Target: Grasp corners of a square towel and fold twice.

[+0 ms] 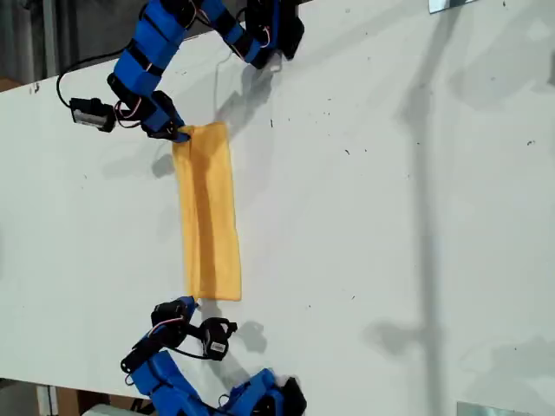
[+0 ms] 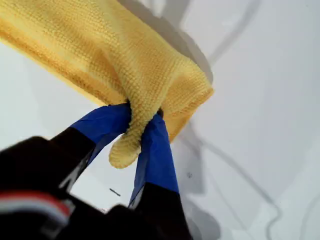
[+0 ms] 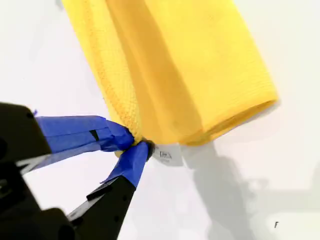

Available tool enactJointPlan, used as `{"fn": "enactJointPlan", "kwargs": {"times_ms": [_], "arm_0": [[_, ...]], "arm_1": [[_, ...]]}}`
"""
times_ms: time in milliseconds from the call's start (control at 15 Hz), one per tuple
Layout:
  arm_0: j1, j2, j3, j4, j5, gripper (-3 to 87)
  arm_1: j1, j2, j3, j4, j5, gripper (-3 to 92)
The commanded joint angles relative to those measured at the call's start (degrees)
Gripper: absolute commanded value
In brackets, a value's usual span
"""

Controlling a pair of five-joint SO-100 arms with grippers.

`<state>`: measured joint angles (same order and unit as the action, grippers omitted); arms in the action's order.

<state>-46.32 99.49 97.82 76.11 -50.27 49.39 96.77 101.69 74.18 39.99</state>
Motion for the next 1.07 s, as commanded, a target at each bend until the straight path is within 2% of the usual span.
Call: {"fn": "enactJointPlan", "kwargs": {"times_ms": [0,267,467,733,800,933,1000], "arm_0": [[3.9,6.3,5.6,-2.5,-2.8,-0.2],[6.5,6.5,13.5,-9.7,-5.2,-0.2],[7.5,5.6,21.4,-17.7,-7.9,-0.2],[11.5,3.4,27.9,-25.0,-12.0,-0.2],[11.6,3.3,27.8,-24.3,-12.3,2.9],[12.9,5.4,25.0,-17.9,-12.4,26.1],[14.3,9.1,24.9,-15.6,-13.3,32.7]], "arm_1": [[-2.7,5.6,4.6,-0.7,1.6,-0.1],[-7.9,7.2,10.9,-3.7,4.5,-0.1],[-6.9,6.5,16.3,-8.8,5.0,-0.1],[-6.9,3.5,20.8,-14.4,5.4,-0.1],[-7.3,3.3,21.3,-14.8,5.4,9.9],[-8.5,5.4,21.2,-13.1,5.3,35.5],[-8.6,7.8,21.2,-11.7,5.6,40.5]]}}
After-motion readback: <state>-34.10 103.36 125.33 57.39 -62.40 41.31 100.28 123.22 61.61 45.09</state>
